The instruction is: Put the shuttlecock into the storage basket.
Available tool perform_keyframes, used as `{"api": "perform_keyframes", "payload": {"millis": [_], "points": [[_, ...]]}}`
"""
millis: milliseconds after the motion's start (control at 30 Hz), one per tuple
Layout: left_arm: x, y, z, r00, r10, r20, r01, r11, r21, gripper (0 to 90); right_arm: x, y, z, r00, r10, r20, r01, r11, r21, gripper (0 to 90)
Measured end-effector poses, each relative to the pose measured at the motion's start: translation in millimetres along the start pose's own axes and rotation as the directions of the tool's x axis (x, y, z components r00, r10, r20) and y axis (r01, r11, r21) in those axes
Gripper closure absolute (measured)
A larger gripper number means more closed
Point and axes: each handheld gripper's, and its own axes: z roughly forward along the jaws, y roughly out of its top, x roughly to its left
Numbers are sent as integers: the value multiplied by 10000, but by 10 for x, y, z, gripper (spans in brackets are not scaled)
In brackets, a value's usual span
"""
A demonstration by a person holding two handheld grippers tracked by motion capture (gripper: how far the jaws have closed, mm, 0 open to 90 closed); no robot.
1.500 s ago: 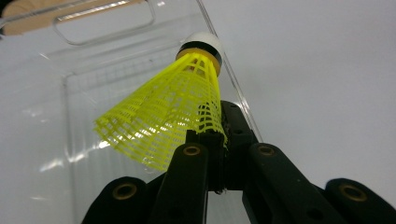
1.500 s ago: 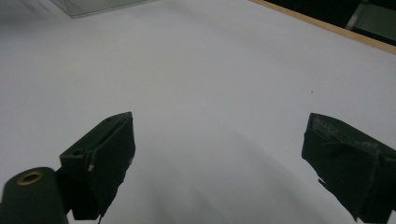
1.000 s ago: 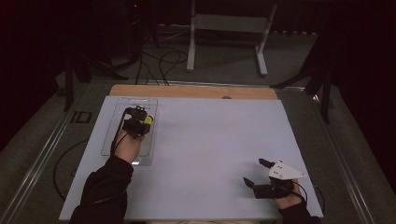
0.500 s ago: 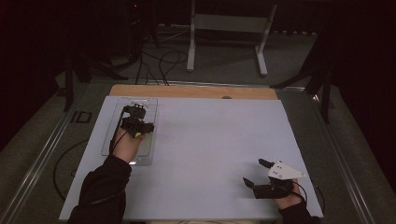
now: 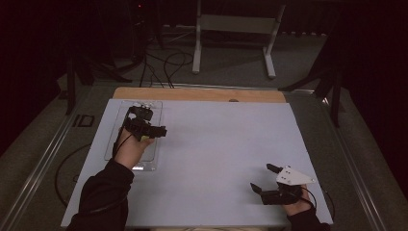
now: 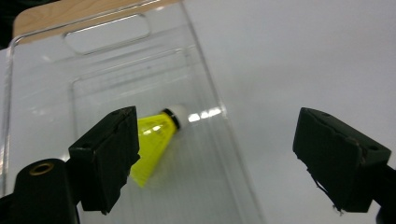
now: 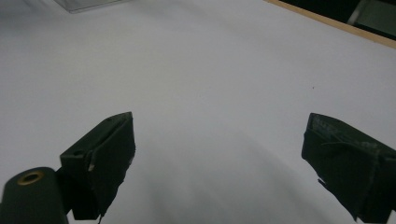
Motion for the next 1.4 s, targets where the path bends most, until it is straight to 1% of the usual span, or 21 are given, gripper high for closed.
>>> {"api": "perform_keyframes", "payload": {"millis": [100, 200, 300, 333, 400, 433, 467, 633, 667, 700, 733, 767, 833, 867, 900, 1100, 1133, 1267, 1333, 1367, 1400], "points": [[-41, 5, -21, 9981, 220, 572, -225, 9997, 83, 131, 0, 1, 0, 10000, -34, -4, 34, 10000, -15, 97], [-81, 7, -40, 9949, 483, 884, -494, 9987, 111, 103, -1, 1, -2, 10000, -10, 10, 10, 10000, -20, 97], [-105, 14, -66, 9920, 539, 1146, -550, 9985, 70, 82, 0, 2, -1, 10000, -41, 5, 41, 10000, -26, 97], [-93, 12, -91, 9777, 643, 1997, -649, 9979, -36, 0, 0, 2, -1, 10000, -38, 1, 38, 10000, -24, 97], [-99, 15, -102, 9764, 643, 2061, -642, 9979, -74, 0, 0, 2, -2, 10000, -31, 17, 31, 10000, -37, 97], [-112, 16, -108, 9783, 739, 1934, -734, 9973, -102, 0, 0, 2, -2, 10000, -31, 17, 31, 10000, -37, 97], [-119, 16, -112, 9771, 885, 1937, -878, 9961, -124, 0, -1, 2, -3, 10000, -27, 21, 27, 10000, -40, 97], [-137, 16, -136, 9615, 1129, 2504, -1083, 9936, -319, 0, -2, 1, -4, 10000, -60, 13, 60, 10000, -41, 97], [-142, 15, -143, 9555, 1247, 2675, -1182, 9922, -404, 0, -1, 1, -3, 10000, -20, 16, 20, 10000, -43, 97], [-149, 17, -151, 9527, 1262, 2765, -1180, 9919, -462, 0, -3, 0, -4, 10000, -19, 9, 19, 10000, -38, 97], [-167, 15, -163, 9450, 1459, 2926, -1345, 9892, -589, 0, -3, 0, -3, 10000, -11, 15, 11, 10000, -35, 97], [-167, 15, -163, 9450, 1459, 2926, -1345, 9892, -589, 0, -3, 0, -3, 10000, -11, 15, 11, 10000, -35, 97], [-204, 10, -185, 9325, 1823, 3118, -1651, 9829, -810, 0, -2, 1, -4, 10000, -42, 14, 42, 10000, -48, 97], [-220, 5, -192, 9228, 2039, 3270, -1824, 9786, -954, 0, -1, 2, -6, 10000, -46, 17, 46, 10000, -49, 97], [-239, 2, -199, 9164, 2193, 3349, -1961, 9753, -1020, 0, -3, 1, -6, 10000, -55, 15, 55, 10000, -49, 97], [-307, 2, -237, 8887, 2524, 3828, -2135, 9666, -1417, 0, -2, 1, -6, 10000, -58, 11, 58, 10000, -51, 97], [-314, 1, -241, 8816, 2584, 3949, -2154, 9649, -1505, 0, -2, 1, -7, 10000, -69, 11, 69, 10000, -49, 97], [-344, -12, -244, 8460, 2803, 4535, -2212, 9585, -1799, 0, -2, -1, -9, 10000, -40, 10, 40, 10000, -42, 97], [-364, -19, -249, 8398, 3004, 4522, -2373, 9523, -1919, 0, -3, -1, -8, 10000, -49, 9, 49, 10000, -46, 97], [-375, -26, -251, 8329, 3121, 4570, -2430, 9482, -2046, 0, -2, -1, -9, 10000, -60, 3, 60, 10000, -47, 97], [-383, -29, -250, 8266, 3153, 4661, -2476, 9476, -2018, 0, -2, -1, -8, 10000, -64, 2, 65, 10000, -46, 97]]}}
